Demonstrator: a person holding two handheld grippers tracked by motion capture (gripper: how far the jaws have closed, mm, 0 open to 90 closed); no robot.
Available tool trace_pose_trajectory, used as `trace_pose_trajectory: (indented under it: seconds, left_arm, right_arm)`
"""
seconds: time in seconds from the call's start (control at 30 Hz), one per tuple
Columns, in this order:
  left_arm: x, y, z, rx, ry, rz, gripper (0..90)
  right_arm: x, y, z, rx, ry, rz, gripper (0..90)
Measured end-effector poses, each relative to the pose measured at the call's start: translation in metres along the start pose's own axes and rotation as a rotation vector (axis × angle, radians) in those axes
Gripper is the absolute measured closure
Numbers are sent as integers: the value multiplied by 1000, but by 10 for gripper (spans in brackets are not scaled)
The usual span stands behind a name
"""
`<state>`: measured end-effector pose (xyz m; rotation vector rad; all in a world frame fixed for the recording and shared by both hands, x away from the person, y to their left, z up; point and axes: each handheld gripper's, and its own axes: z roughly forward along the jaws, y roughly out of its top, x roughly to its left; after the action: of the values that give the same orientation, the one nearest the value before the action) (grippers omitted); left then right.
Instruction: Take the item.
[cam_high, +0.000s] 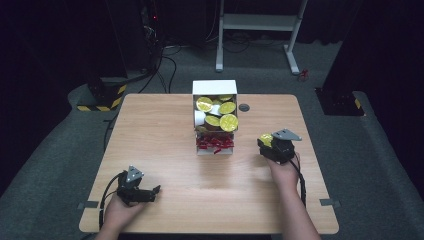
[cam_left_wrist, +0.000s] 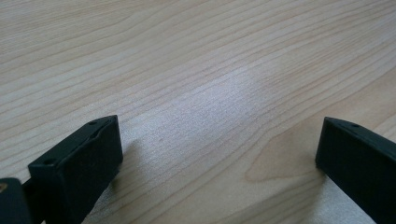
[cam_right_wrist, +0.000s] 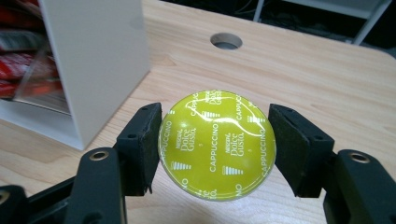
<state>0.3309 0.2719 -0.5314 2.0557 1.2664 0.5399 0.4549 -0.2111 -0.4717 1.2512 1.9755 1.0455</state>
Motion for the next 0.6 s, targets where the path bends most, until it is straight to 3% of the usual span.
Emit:
trace_pose_trajectory:
  seconds: [0.3,0.6]
  left_arm:
    - [0,0,0,0,-3,0,9]
    - [0,0,0,0,-4,-1,9]
  right_arm:
    - [-9,-9,10,42,-33,16,377]
    - [-12,-18,21,90,-30,33,377]
